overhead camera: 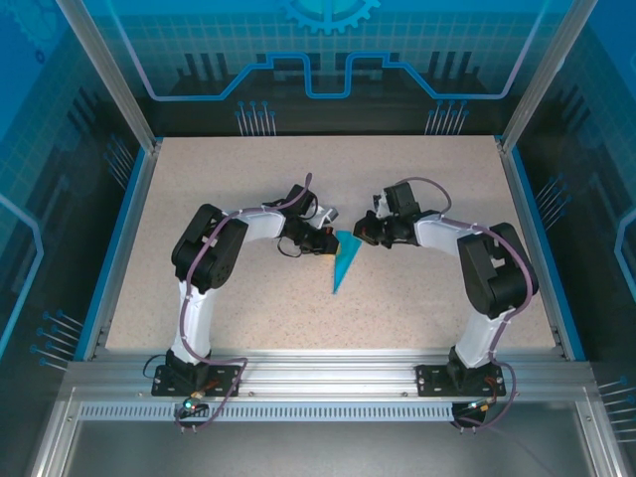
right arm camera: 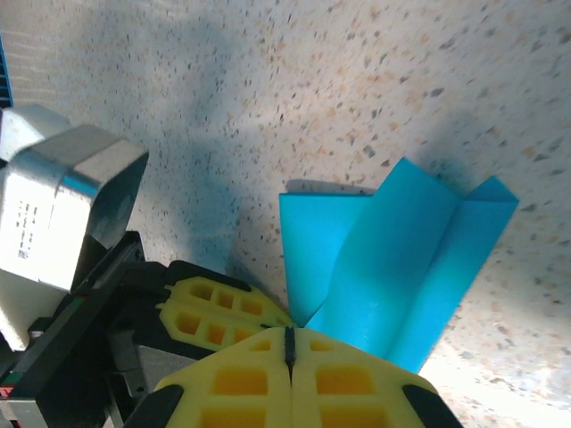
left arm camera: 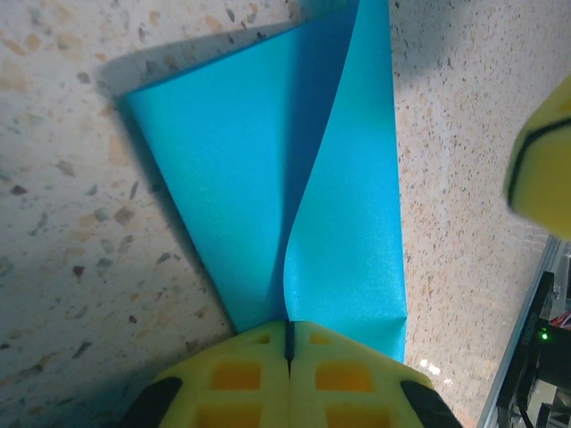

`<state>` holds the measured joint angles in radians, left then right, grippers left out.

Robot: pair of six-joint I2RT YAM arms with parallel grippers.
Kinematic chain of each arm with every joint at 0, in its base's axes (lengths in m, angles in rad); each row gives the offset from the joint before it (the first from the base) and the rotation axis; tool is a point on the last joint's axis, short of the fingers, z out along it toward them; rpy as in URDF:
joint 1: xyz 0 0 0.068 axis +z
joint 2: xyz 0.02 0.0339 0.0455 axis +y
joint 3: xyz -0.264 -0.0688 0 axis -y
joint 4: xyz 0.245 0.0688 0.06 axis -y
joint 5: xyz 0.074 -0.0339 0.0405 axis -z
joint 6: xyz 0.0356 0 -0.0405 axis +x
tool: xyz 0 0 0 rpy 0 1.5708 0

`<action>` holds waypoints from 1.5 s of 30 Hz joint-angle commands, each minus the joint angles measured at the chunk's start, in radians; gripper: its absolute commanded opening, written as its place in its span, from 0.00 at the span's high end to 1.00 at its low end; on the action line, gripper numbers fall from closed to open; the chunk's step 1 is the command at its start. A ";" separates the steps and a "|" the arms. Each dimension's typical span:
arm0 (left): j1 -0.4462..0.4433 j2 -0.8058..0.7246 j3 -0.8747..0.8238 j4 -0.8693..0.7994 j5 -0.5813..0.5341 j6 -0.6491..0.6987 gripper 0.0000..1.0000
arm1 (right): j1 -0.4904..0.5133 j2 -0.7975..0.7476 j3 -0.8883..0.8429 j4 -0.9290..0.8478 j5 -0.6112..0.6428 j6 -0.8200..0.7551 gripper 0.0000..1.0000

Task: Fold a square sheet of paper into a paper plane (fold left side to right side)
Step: Fold the wing for the fifth time at the center of the table.

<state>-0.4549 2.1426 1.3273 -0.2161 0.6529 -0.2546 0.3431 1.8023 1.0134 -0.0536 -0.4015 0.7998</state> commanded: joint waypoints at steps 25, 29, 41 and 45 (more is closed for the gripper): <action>-0.011 0.049 -0.007 -0.062 -0.073 0.041 0.98 | 0.027 0.117 0.019 -0.086 0.036 -0.071 0.99; -0.011 0.045 -0.008 -0.059 -0.069 0.037 0.98 | 0.025 0.126 0.016 -0.122 0.061 -0.070 0.99; -0.002 -0.148 0.003 -0.099 -0.070 0.009 0.80 | 0.009 0.131 -0.032 -0.141 0.079 -0.054 1.00; -0.005 -0.231 -0.002 -0.164 -0.064 0.023 0.78 | 0.009 0.130 -0.036 -0.131 0.076 -0.054 1.00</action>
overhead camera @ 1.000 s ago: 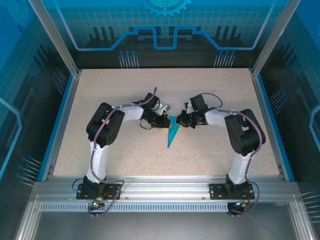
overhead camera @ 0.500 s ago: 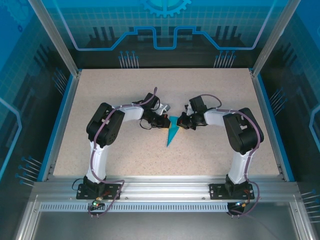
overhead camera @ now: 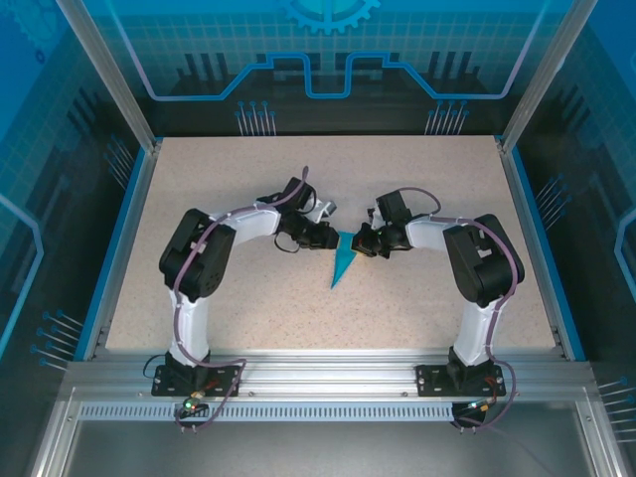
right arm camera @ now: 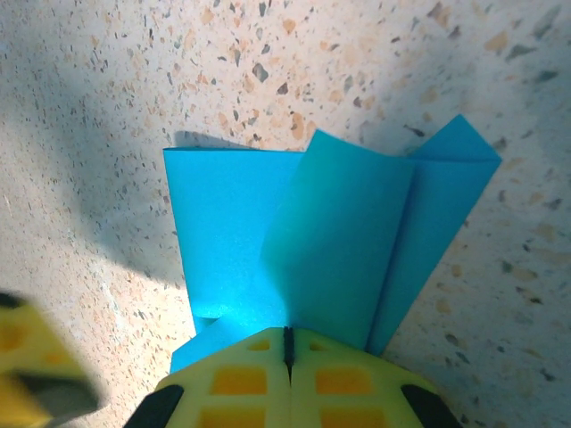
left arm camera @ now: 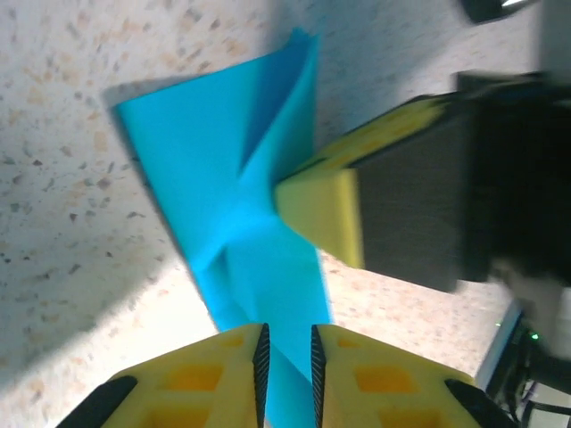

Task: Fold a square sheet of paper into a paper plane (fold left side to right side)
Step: Fold the wing for the fifth time at the center of the table.

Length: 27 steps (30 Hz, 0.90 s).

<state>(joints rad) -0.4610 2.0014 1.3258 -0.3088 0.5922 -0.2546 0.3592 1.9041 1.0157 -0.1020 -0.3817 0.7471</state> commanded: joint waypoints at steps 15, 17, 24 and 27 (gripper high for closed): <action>-0.108 -0.065 -0.054 -0.044 0.149 -0.101 0.78 | -0.004 0.044 -0.037 -0.074 0.039 -0.002 1.00; -0.119 -0.042 -0.042 -0.041 0.150 -0.102 0.78 | -0.004 0.044 -0.036 -0.074 0.039 -0.002 1.00; -0.122 0.011 -0.050 -0.032 0.094 -0.111 0.79 | -0.003 0.043 -0.038 -0.074 0.040 -0.003 1.00; -0.122 0.020 -0.064 -0.018 0.082 -0.121 0.79 | -0.003 0.043 -0.037 -0.076 0.038 -0.005 1.00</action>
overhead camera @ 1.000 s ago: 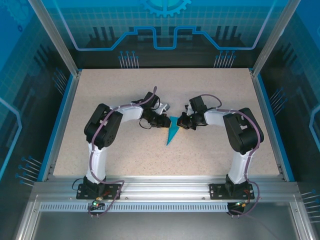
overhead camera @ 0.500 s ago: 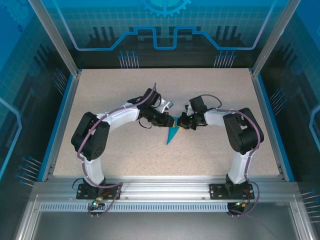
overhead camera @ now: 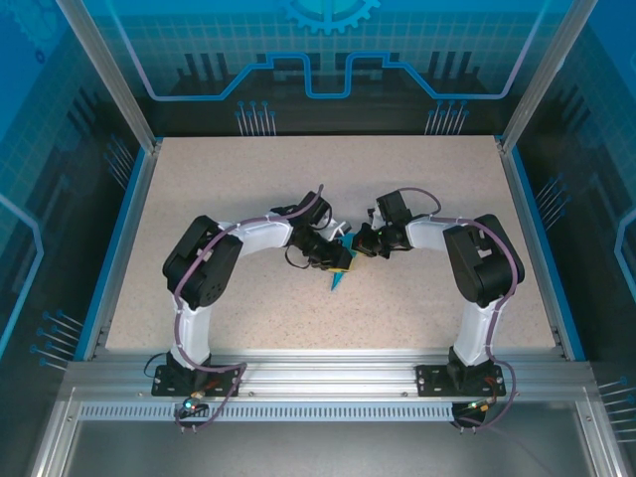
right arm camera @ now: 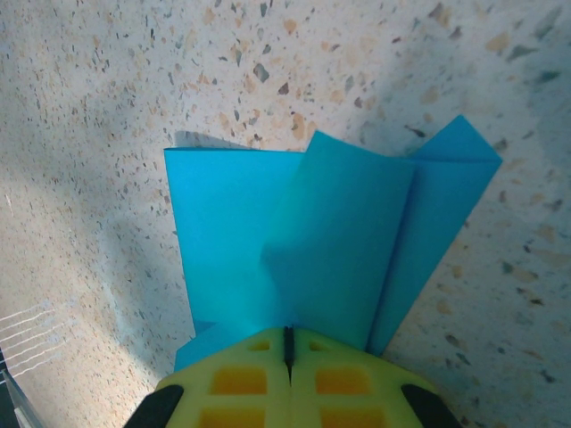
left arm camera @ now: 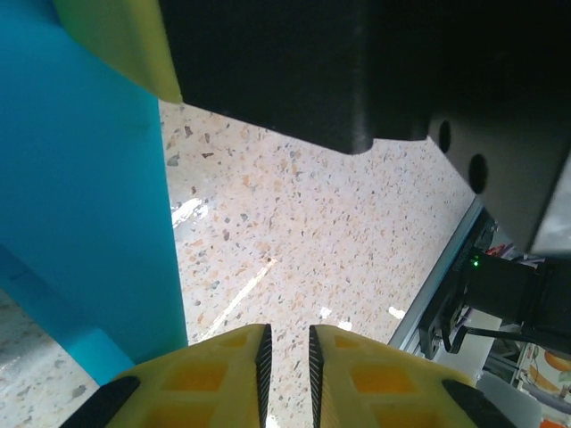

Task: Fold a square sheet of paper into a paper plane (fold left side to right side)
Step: Fold the wing for the fifth time at the center of the table.

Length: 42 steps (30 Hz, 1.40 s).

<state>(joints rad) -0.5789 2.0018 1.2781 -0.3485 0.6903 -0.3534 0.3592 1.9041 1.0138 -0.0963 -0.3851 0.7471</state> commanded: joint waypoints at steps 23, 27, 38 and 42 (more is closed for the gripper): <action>-0.002 0.065 -0.088 0.045 -0.055 -0.051 0.89 | -0.003 0.015 -0.030 -0.052 0.024 -0.024 1.00; 0.010 0.055 -0.123 0.078 -0.066 -0.076 0.95 | -0.004 0.013 -0.011 -0.076 0.031 -0.039 1.00; 0.037 0.038 -0.190 0.145 -0.054 -0.097 1.00 | -0.019 -0.056 -0.054 0.047 -0.029 -0.045 1.00; 0.036 0.037 -0.193 0.150 -0.054 -0.087 1.00 | -0.021 -0.135 -0.074 0.088 -0.053 -0.079 1.00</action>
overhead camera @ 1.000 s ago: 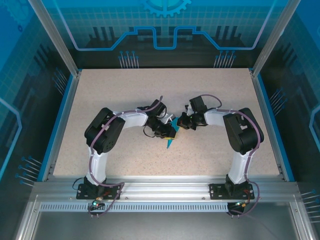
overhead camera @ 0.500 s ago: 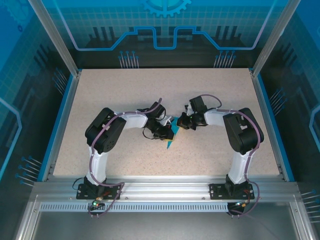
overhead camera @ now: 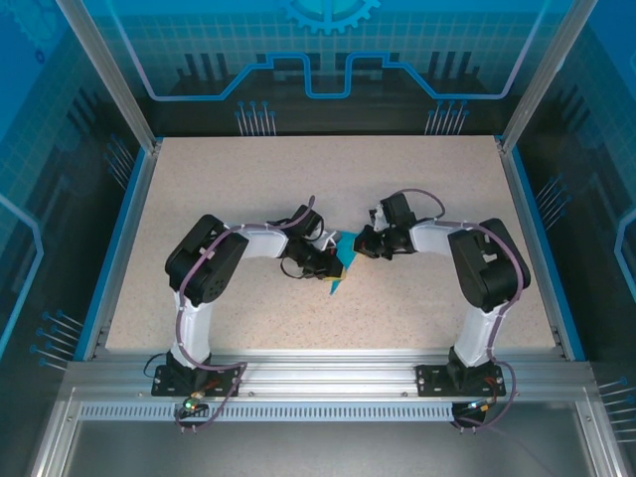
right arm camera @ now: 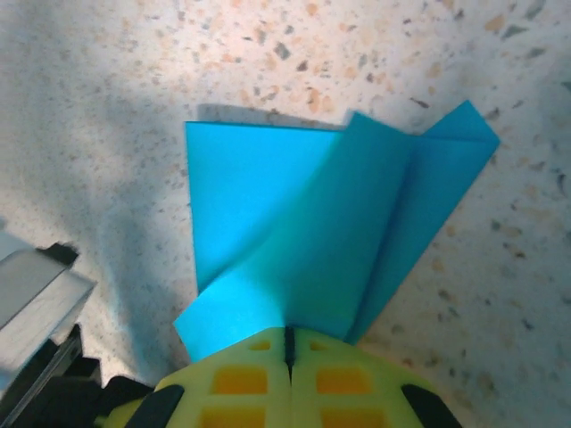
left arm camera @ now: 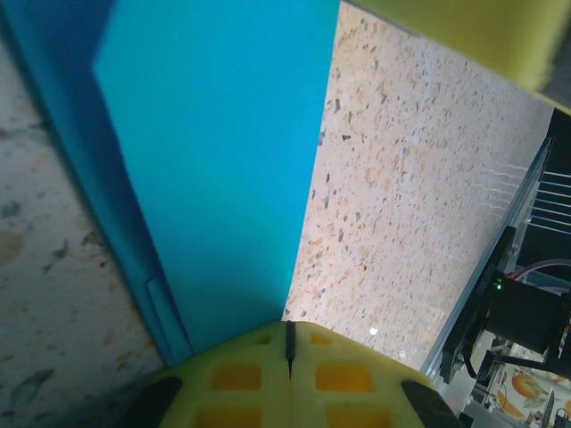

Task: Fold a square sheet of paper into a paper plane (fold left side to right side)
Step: Fold the wing for the fifth time at the center of the table.

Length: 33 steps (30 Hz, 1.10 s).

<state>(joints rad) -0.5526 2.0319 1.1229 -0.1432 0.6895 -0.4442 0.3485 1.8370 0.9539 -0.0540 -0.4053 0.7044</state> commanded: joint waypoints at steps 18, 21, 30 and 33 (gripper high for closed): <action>0.011 0.007 -0.032 -0.057 -0.050 0.010 1.00 | 0.077 -0.021 -0.111 0.182 -0.126 0.009 1.00; 0.010 0.007 -0.032 -0.058 -0.051 0.009 1.00 | 0.083 -0.007 -0.107 0.171 -0.114 0.004 1.00; 0.010 0.007 -0.032 -0.067 -0.054 0.014 1.00 | 0.084 0.021 -0.080 0.084 -0.042 -0.052 1.00; 0.010 0.007 -0.032 -0.071 -0.057 0.016 1.00 | 0.083 0.028 -0.059 0.037 -0.012 -0.073 1.00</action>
<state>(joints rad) -0.5518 2.0315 1.1225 -0.1425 0.6895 -0.4435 0.4221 1.8397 0.8612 0.0593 -0.4786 0.6735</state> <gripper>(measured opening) 0.048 0.044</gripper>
